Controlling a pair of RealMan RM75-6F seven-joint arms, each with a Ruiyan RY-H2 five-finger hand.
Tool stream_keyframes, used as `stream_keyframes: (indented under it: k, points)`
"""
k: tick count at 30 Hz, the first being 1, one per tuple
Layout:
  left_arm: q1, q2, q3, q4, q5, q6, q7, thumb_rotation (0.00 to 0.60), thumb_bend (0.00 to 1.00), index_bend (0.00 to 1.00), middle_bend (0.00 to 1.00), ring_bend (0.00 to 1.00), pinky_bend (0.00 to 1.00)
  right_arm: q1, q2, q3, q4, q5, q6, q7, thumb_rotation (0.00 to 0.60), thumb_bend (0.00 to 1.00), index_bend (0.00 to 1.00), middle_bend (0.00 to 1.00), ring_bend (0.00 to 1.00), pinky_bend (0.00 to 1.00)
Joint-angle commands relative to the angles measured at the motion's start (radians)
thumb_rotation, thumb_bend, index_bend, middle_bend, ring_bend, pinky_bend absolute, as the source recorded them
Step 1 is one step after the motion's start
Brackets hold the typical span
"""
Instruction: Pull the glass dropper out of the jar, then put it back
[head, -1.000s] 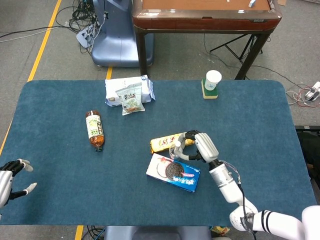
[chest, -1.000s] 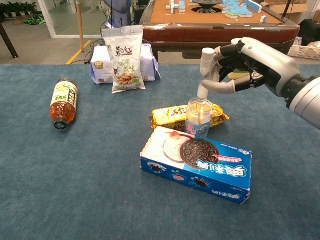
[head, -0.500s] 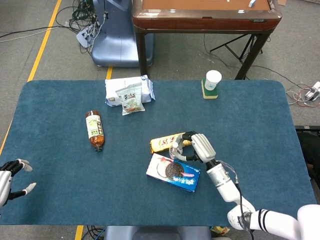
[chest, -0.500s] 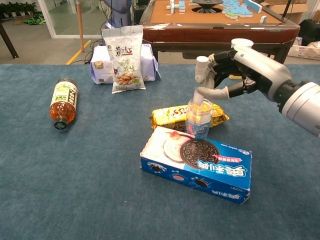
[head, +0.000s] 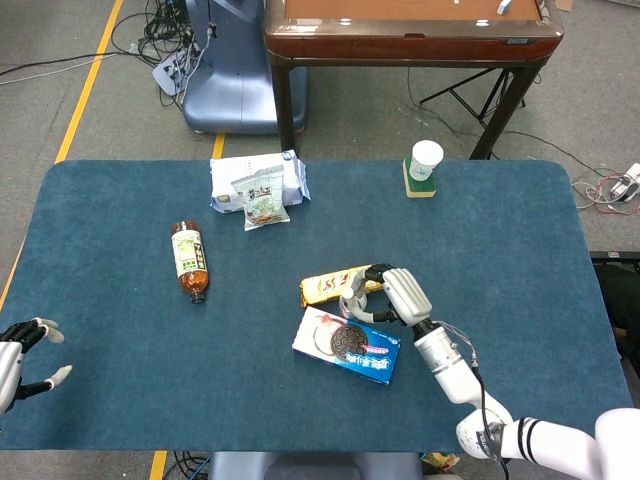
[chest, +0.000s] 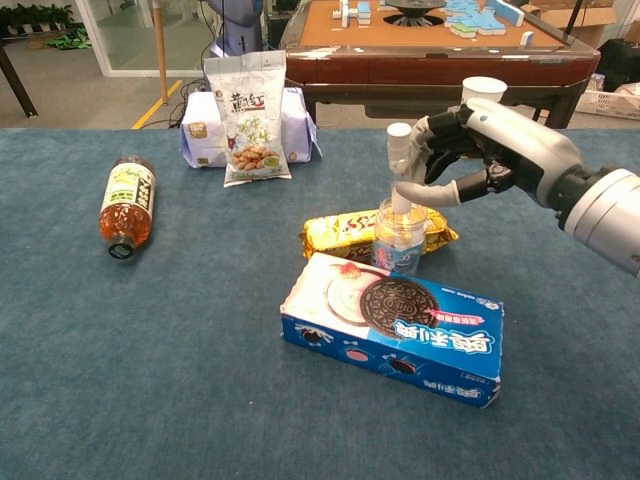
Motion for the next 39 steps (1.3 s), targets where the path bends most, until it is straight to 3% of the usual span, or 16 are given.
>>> stream_keyframes:
  k: [1,6,11,26,33,39]
  points:
    - [0.000,0.000,0.000,0.000,0.000,0.000,-0.001,0.600,0.17,0.45,0.35,0.30,0.44,0.000,-0.001,-0.001,0.003,-0.001,-0.001,0.002,0.600,0.49,0.74,0.57,0.40,0.35]
    - [0.001,0.000,0.000,0.001,0.001,0.001,-0.001,0.600,0.17,0.45,0.35,0.30,0.44,0.001,-0.001,-0.003,0.005,-0.005,-0.002,0.006,0.600,0.45,0.74,0.56,0.39,0.35]
    - [0.000,0.000,0.000,0.000,0.001,0.001,0.002,0.600,0.17,0.45,0.35,0.30,0.44,0.001,0.004,0.000,-0.002,-0.010,0.002,0.014,0.600,0.32,0.74,0.54,0.38,0.35]
    - [-0.001,-0.002,0.000,-0.001,0.002,-0.002,0.009,0.600,0.17,0.45,0.35,0.30,0.44,-0.008,0.059,-0.005,-0.070,-0.033,0.024,-0.006,0.600,0.09,0.72,0.50,0.35,0.35]
    - [-0.002,-0.003,0.000,-0.001,-0.001,-0.005,0.013,0.600,0.17,0.45,0.35,0.30,0.44,-0.023,0.108,0.001,-0.129,-0.052,0.064,-0.011,0.600,0.06,0.71,0.50,0.35,0.35]
    - [-0.002,-0.004,0.000,-0.001,0.001,-0.005,0.014,0.600,0.17,0.45,0.35,0.30,0.44,-0.047,0.227,-0.011,-0.253,-0.013,0.044,-0.202,0.600,0.06,0.69,0.49,0.34,0.35]
